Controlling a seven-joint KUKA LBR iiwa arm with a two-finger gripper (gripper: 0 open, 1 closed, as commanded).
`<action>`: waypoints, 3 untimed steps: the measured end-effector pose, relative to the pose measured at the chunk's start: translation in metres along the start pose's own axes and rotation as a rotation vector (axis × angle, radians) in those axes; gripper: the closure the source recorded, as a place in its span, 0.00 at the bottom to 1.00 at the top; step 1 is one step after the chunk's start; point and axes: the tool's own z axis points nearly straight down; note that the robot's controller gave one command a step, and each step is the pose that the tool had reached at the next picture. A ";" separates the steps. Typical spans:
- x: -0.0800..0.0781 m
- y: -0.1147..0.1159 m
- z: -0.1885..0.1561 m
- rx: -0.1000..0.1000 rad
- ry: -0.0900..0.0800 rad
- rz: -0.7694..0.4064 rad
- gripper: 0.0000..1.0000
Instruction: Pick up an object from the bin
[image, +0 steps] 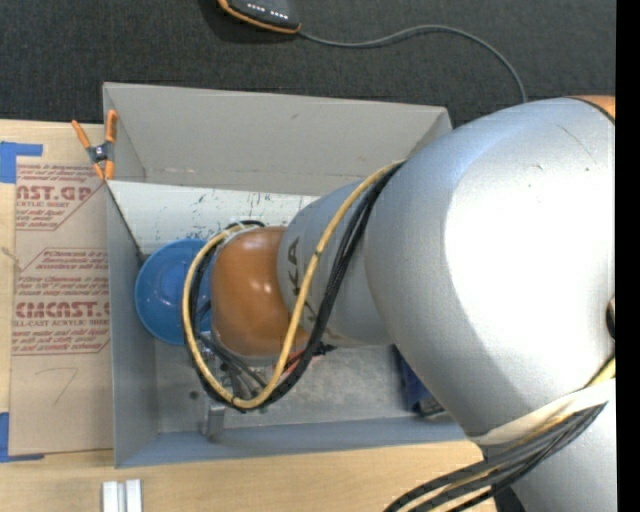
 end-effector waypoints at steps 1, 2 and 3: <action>-0.028 -0.036 -0.010 0.001 0.003 0.331 0.00; -0.008 -0.019 -0.004 0.000 0.001 -0.117 0.00; -0.008 -0.013 -0.004 -0.001 -0.003 -0.254 0.00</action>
Offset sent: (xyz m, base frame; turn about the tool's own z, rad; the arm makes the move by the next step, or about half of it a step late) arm -0.0011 -0.0098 0.0015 -0.2848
